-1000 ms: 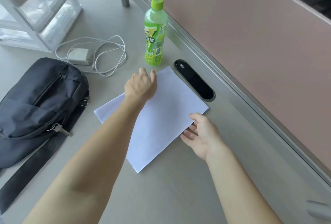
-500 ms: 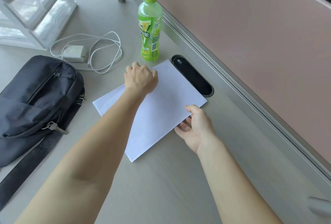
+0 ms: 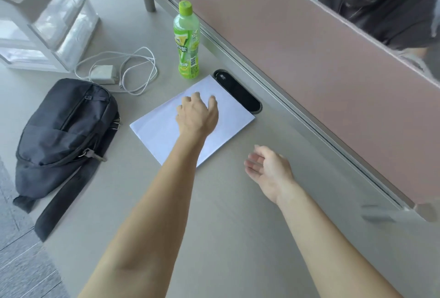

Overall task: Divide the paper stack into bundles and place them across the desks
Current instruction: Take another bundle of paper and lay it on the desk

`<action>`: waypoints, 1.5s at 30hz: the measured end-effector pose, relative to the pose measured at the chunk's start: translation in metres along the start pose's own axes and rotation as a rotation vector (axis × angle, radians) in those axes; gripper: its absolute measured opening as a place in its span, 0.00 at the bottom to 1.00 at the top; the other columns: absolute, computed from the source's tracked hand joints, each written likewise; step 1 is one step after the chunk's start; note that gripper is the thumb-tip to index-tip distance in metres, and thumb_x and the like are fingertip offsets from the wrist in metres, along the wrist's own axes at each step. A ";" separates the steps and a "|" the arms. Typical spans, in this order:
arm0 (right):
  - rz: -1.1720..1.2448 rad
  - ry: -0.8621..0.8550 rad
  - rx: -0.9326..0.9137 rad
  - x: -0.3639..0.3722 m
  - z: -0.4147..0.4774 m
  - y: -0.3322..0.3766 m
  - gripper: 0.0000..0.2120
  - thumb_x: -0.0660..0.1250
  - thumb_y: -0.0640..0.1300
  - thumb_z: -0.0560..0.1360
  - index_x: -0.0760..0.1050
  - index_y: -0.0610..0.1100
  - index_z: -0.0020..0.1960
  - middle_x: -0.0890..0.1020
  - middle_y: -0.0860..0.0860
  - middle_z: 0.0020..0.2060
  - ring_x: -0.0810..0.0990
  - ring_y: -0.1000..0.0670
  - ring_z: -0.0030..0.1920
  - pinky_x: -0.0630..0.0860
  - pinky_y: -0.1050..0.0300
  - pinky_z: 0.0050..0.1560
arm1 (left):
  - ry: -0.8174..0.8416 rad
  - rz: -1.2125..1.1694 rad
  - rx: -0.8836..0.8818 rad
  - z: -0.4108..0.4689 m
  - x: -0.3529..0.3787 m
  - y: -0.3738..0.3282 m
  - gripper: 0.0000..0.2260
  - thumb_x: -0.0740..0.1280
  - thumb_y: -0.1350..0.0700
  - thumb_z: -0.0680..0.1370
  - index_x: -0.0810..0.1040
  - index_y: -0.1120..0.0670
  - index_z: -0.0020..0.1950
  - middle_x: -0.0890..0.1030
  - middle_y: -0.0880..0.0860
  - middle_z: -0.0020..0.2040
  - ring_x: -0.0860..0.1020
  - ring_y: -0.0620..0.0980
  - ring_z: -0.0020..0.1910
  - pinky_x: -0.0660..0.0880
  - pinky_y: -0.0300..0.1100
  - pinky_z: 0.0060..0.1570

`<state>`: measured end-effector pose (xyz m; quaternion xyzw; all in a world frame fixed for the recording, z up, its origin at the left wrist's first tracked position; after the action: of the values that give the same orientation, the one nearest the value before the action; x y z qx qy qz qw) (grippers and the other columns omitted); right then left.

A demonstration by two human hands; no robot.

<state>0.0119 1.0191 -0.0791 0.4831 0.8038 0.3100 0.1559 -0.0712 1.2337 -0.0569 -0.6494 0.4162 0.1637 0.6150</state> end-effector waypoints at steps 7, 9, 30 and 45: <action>0.156 -0.042 -0.205 -0.112 -0.135 0.004 0.08 0.63 0.41 0.80 0.78 0.39 0.46 0.82 0.44 0.40 0.81 0.45 0.41 0.77 0.52 0.51 | 0.324 -0.154 0.182 -0.192 0.003 -0.073 0.24 0.55 0.43 0.81 0.73 0.57 0.70 0.76 0.58 0.66 0.73 0.57 0.67 0.69 0.48 0.60; 0.179 -0.071 -0.301 -0.143 -0.186 0.006 0.08 0.63 0.40 0.80 0.78 0.40 0.45 0.81 0.44 0.39 0.81 0.46 0.40 0.77 0.52 0.49 | 0.381 -0.174 0.246 -0.247 -0.008 -0.092 0.22 0.56 0.44 0.81 0.76 0.55 0.67 0.79 0.56 0.63 0.75 0.56 0.63 0.70 0.45 0.55; 0.080 -0.884 -0.650 -0.427 -0.639 -0.227 0.11 0.65 0.40 0.81 0.80 0.40 0.41 0.81 0.49 0.33 0.78 0.48 0.35 0.77 0.52 0.44 | 1.210 -0.292 0.668 -0.705 -0.008 -0.088 0.20 0.65 0.46 0.79 0.76 0.62 0.38 0.76 0.51 0.33 0.73 0.53 0.34 0.70 0.43 0.37; 0.243 -0.968 -0.655 -0.646 -0.716 -0.342 0.10 0.67 0.42 0.80 0.82 0.40 0.42 0.82 0.46 0.37 0.79 0.47 0.37 0.78 0.53 0.45 | 1.349 -0.225 0.627 -0.934 0.083 -0.116 0.09 0.65 0.49 0.80 0.80 0.53 0.47 0.82 0.50 0.45 0.79 0.49 0.39 0.77 0.45 0.46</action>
<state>-0.3019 0.0892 0.2110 0.5846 0.4430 0.3020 0.6089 -0.2154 0.3201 0.1371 -0.4418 0.6609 -0.4596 0.3959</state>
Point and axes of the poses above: each hand's wrist, its own z-axis towards the middle knuckle, its own x-axis out of the palm, y = z × x, the point moved 7 cm from there along z, towards the middle knuckle
